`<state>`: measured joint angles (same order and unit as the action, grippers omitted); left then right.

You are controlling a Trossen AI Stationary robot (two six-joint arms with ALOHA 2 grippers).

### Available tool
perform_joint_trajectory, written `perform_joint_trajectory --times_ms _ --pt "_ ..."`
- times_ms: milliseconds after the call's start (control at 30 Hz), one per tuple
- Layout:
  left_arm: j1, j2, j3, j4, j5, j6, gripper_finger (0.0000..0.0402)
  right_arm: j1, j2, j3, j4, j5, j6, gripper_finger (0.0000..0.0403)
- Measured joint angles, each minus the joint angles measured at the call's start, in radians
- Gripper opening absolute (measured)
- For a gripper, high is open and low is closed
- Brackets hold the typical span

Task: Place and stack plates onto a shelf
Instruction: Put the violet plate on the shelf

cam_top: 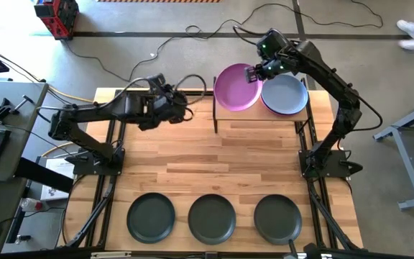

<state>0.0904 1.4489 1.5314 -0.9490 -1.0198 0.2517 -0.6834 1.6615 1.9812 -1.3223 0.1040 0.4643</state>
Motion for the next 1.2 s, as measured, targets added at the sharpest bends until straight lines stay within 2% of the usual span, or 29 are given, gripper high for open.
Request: perform_joint_trajectory --times_ms 133,333,500,667,867,967,1100,1200 --pt "0.039 -0.026 0.000 -0.020 0.046 -0.055 0.0106 0.000 0.000 0.000 -0.008 0.000 -0.001 0.0000" --pt "0.075 -0.042 0.000 -0.037 0.052 -0.075 0.0106 0.019 0.000 0.000 -0.078 0.037 0.035 0.0000" --pt "0.098 -0.042 0.000 -0.045 0.060 -0.066 0.0106 0.094 0.000 0.000 -0.154 0.105 0.096 0.0000" --pt "0.121 -0.042 0.000 -0.045 0.120 -0.065 0.0106 0.185 0.000 0.000 -0.166 0.139 0.130 0.0000" --pt "0.146 -0.042 0.000 -0.048 0.121 -0.058 0.0106 0.287 -0.027 -0.012 -0.247 0.234 0.227 0.0000" --pt "0.155 -0.042 0.000 -0.048 0.123 -0.058 0.0106 0.314 -0.112 -0.092 -0.195 0.235 0.254 0.0000" --pt "0.169 -0.042 0.000 -0.048 0.141 -0.058 0.0106 0.319 -0.270 -0.285 -0.155 0.259 0.351 0.0000" --pt "0.179 -0.042 0.000 -0.048 0.162 -0.058 0.0106 0.318 -0.410 -0.435 0.002 0.259 0.381 0.0000"
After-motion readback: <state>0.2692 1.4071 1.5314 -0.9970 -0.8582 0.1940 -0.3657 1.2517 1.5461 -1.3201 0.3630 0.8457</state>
